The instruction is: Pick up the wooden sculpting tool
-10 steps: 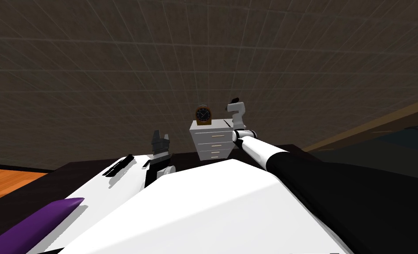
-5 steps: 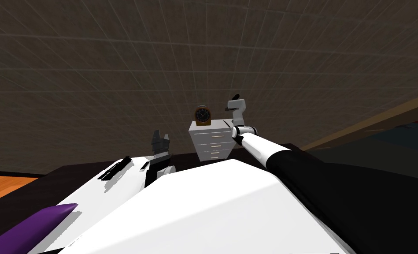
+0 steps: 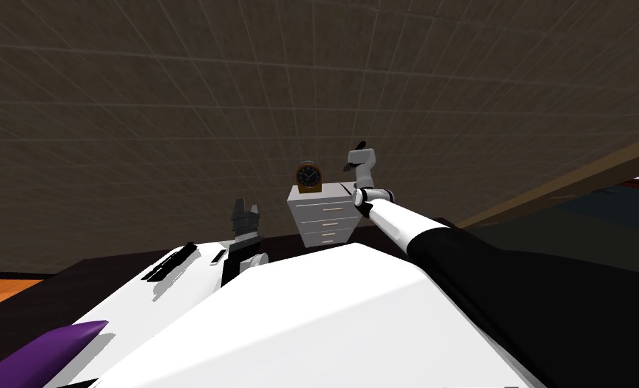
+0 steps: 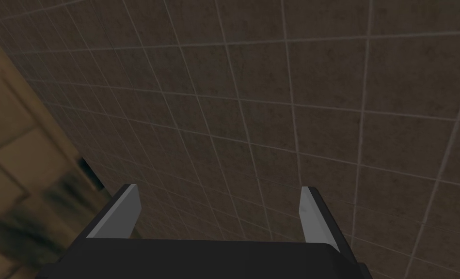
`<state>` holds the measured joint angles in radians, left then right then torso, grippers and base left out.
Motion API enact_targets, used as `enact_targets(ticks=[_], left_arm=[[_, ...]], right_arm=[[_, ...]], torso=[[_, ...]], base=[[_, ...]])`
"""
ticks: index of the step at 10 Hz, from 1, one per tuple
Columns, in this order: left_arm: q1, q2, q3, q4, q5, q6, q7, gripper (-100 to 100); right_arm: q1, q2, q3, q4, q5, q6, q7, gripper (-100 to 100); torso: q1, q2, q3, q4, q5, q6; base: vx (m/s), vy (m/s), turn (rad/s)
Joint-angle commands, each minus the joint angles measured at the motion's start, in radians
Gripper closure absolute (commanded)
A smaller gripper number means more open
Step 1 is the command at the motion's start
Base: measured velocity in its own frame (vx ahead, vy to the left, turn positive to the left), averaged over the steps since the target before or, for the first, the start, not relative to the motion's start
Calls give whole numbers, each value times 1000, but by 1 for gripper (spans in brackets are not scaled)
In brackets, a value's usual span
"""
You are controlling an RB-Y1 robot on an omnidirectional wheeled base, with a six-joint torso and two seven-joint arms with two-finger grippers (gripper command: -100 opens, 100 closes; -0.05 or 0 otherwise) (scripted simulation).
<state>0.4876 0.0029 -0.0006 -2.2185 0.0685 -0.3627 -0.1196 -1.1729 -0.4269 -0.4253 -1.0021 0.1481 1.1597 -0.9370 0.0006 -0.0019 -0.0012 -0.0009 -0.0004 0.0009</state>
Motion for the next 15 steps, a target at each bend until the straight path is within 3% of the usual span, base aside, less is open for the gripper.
enact_targets(ticks=[1,2,3,4,5,7,8,11,15], left_arm=[[0,0,0,0,0,0,0,0],[0,0,0,0,0,0,0,0],[0,0,0,0,0,0,0,0],[0,0,0,0,0,0,0,0],[0,0,0,0,0,0,0,0],[0,0,0,0,0,0,0,0],[0,0,0,0,0,0,0,0],[0,0,0,0,0,0,0,0],[0,0,0,0,0,0,0,0]], right_arm=[[-17,-3,-9,30,1,50,-15,-100],[-17,-3,-9,30,1,60,-15,-100],[-54,-10,-27,76,6,101,-42,-100],[-54,-10,-27,91,6,125,-42,-100],[-88,-17,-44,115,11,159,-68,-100],[-88,-17,-44,152,11,195,-68,-100],[-118,-24,-60,206,16,231,-92,-100],[-144,-30,-76,255,21,320,-114,-100],[-187,-43,-105,371,31,427,-153,-100]], torso=[[0,0,0,0,0,0],[0,0,0,0,0,0],[0,0,0,0,0,0],[0,0,0,0,0,0],[0,-1,-1,0,0,0],[0,-1,-1,-1,0,0],[0,0,0,0,0,-1],[0,-1,-1,0,0,0],[0,-1,-1,-1,0,0]], base=[[33,7,-40],[18,0,9],[38,3,-71],[42,5,-47],[57,11,-69],[33,3,-23],[30,-1,-73],[50,12,-59],[50,10,-53]])
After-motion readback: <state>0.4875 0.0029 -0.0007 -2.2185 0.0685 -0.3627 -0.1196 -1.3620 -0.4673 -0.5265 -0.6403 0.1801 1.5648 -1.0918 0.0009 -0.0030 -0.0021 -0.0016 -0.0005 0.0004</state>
